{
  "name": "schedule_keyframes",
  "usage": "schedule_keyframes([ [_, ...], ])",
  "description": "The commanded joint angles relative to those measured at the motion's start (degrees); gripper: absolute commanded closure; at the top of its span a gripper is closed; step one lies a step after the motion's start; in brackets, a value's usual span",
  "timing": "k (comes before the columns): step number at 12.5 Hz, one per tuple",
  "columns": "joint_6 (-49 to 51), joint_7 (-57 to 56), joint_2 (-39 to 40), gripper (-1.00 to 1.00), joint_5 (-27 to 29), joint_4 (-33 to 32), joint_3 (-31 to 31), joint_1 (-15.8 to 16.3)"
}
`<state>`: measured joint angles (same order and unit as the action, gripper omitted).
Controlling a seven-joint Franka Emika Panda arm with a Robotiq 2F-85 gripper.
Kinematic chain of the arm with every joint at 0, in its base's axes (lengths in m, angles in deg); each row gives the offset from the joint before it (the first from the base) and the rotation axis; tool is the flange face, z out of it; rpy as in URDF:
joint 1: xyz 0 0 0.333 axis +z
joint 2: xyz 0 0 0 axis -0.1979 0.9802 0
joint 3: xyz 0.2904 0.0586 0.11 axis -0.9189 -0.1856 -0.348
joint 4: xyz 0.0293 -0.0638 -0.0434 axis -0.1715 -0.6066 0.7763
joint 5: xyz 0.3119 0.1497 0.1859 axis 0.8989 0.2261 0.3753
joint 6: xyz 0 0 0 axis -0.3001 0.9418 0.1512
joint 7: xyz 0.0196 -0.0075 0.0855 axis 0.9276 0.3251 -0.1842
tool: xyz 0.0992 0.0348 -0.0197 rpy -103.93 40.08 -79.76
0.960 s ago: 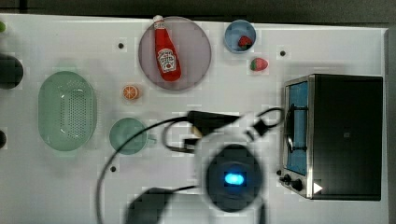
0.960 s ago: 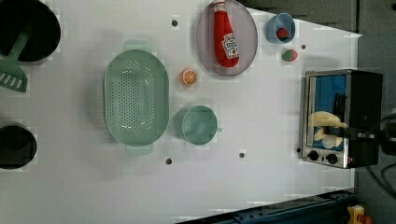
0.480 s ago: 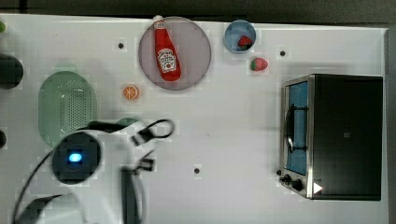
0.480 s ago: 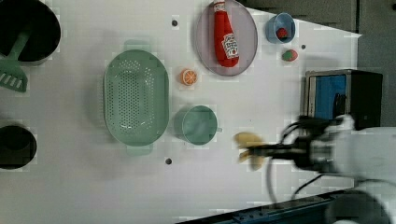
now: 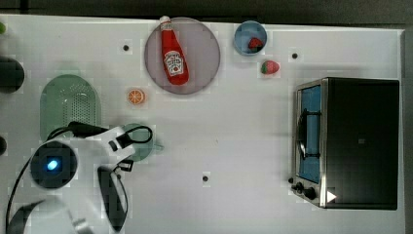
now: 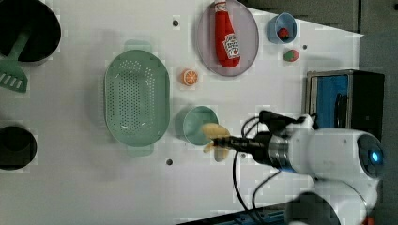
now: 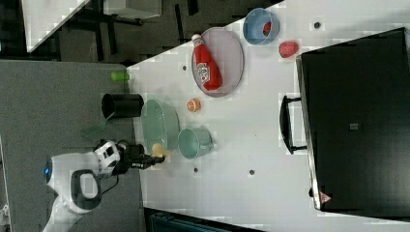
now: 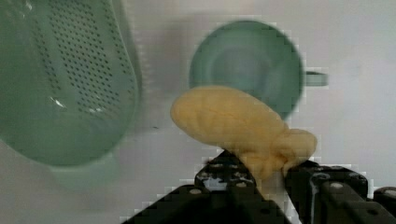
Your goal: Pick Banana and place it in mug.
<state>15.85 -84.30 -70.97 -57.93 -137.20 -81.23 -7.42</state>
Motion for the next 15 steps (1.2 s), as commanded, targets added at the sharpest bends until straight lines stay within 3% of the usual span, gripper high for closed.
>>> schedule_keyframes([
  [1, -7.75, 3.09, 6.54, 0.46, -0.35, -0.50, 0.04, -2.34],
  [4, -12.87, 4.15, 12.17, 0.38, -0.88, -1.03, -0.12, -2.31],
  [6, -15.72, 6.70, 13.43, -0.07, -1.19, -1.04, 0.31, -2.32],
  [7, -16.14, 8.76, 12.93, -0.42, -1.19, -0.81, 0.42, -2.39],
  [9, -14.88, 9.73, 10.83, -0.87, -1.18, -0.68, 0.34, -2.40],
  [10, -13.80, 9.73, 9.35, -0.99, -1.17, -0.62, 0.20, -2.38],
  [15, -7.19, 9.73, -3.84, -1.00, -0.86, 0.30, 2.74, -2.74],
])
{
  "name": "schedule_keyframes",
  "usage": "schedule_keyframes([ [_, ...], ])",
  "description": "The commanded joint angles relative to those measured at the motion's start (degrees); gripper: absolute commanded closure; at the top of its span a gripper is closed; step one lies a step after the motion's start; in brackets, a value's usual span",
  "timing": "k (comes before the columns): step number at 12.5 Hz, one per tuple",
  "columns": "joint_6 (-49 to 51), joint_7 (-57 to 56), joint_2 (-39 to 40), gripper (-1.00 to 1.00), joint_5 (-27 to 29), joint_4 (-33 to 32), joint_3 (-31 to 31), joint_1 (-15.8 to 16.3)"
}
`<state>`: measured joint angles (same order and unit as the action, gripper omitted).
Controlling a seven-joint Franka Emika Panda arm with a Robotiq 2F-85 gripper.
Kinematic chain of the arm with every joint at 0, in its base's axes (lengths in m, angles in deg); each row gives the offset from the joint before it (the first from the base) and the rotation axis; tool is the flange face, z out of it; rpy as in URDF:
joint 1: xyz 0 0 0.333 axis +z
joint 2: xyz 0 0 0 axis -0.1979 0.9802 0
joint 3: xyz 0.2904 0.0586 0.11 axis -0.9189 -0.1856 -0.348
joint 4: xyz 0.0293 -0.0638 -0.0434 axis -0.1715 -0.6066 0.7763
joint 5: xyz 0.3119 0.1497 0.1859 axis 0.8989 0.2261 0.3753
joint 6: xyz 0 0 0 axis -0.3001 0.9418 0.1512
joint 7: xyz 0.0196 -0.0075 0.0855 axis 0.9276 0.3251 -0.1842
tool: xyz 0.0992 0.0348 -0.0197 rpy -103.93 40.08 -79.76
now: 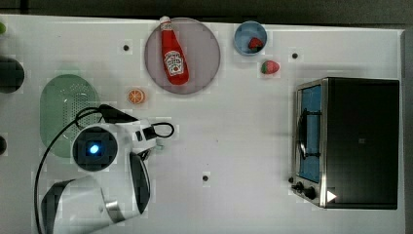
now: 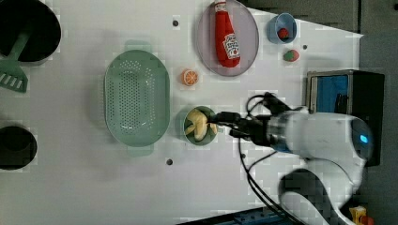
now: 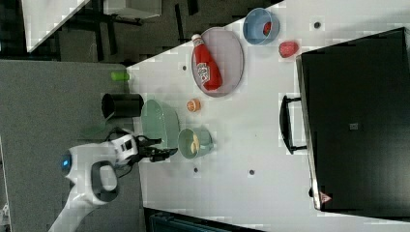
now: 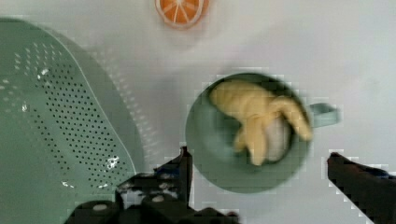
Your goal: Pick Banana and place it in mug.
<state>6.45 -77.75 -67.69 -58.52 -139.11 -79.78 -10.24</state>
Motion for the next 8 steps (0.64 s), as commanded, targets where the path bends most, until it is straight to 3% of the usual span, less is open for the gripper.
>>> schedule_keyframes([
  [1, 5.76, 3.18, -10.63, -1.00, -0.27, 3.01, 2.94, -0.13],
  [5, 28.19, 2.62, -21.70, -1.00, -0.32, 9.55, 12.41, -0.50],
  [8, 39.46, 2.33, -24.08, -1.00, -1.14, 15.86, 20.35, -0.62],
])
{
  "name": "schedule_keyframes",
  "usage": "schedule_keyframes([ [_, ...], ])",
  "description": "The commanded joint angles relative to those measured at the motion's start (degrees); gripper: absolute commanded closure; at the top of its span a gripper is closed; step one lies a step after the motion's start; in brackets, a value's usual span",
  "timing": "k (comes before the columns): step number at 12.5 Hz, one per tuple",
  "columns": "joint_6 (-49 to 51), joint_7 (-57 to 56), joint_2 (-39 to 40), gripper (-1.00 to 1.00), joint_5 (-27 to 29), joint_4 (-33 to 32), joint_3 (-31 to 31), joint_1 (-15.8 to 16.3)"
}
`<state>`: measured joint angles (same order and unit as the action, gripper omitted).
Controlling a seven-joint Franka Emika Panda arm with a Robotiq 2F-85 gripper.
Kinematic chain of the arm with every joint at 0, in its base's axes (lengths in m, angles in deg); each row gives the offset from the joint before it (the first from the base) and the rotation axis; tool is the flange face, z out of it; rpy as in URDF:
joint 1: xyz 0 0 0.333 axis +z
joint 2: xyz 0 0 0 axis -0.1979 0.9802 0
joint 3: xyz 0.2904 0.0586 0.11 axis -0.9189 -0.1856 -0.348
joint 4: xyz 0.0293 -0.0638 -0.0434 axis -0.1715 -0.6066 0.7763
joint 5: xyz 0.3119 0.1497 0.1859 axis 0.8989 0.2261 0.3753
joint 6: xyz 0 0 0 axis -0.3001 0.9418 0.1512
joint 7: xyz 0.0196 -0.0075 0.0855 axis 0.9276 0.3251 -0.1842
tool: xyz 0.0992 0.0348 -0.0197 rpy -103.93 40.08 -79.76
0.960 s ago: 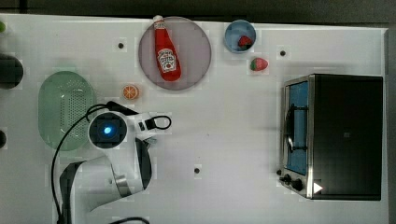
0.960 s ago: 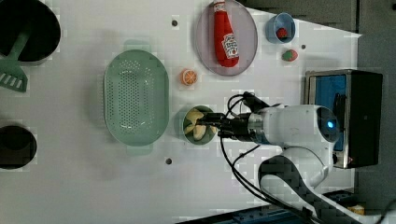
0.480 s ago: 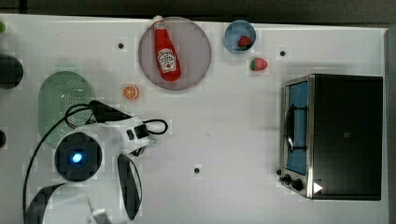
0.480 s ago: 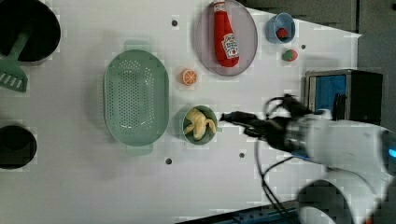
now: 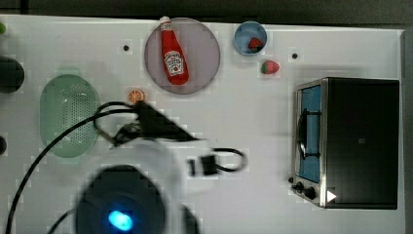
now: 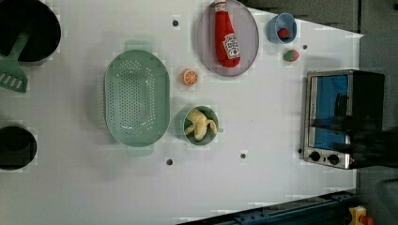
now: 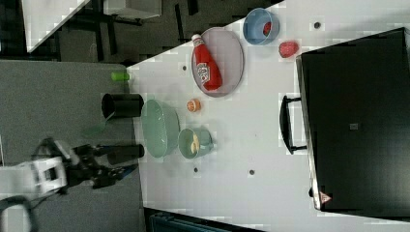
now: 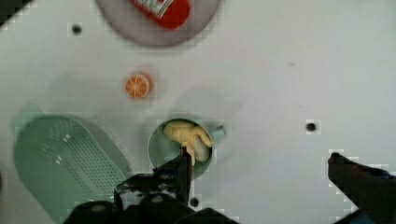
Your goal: Pick Banana and place it in mug.
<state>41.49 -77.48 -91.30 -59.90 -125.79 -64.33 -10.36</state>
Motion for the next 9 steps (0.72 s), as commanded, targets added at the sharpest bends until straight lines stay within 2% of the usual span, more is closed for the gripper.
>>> schedule_keyframes([
  [1, 5.78, 1.70, -0.38, -1.00, -1.19, 4.09, 6.96, -0.51],
  [4, 6.91, -2.67, -0.29, -1.00, -9.99, 7.11, 11.03, -0.59],
  [9, 10.81, 2.54, 0.05, -1.00, -8.57, 7.26, 11.05, -0.49],
])
